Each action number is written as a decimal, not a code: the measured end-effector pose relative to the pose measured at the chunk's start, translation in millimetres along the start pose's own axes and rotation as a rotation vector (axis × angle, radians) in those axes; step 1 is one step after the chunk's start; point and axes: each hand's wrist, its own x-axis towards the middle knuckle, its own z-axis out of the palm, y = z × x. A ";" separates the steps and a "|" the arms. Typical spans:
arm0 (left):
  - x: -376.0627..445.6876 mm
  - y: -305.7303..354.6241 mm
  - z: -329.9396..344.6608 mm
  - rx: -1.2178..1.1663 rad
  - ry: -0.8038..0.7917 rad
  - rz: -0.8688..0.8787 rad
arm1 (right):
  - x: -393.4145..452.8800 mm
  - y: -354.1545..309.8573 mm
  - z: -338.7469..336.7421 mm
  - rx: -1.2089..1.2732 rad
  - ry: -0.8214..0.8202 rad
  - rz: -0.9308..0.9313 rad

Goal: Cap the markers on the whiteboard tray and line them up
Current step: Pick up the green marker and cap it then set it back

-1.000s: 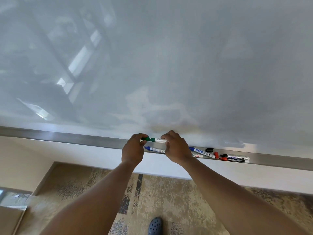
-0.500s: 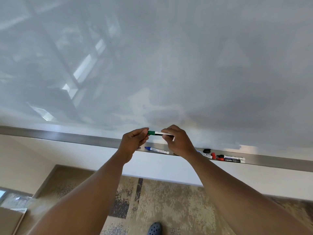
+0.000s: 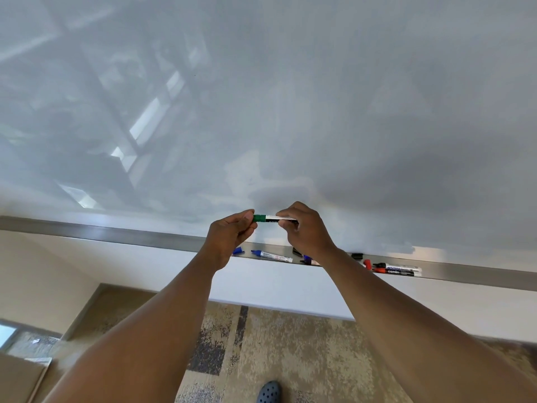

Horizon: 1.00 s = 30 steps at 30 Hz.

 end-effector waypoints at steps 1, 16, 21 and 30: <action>0.3 1.1 1.4 -0.007 0.000 0.006 | 1.6 -0.9 -0.9 -0.001 0.004 0.004; 18.1 -15.1 -12.4 0.142 0.041 -0.013 | -3.7 13.3 19.7 -0.096 -0.106 0.097; 32.0 -45.8 -27.4 0.311 0.092 -0.022 | -14.5 30.8 40.2 -0.397 -0.206 0.135; 56.1 -82.5 -45.1 0.857 0.281 0.070 | -16.8 61.7 76.2 -0.482 -0.274 0.285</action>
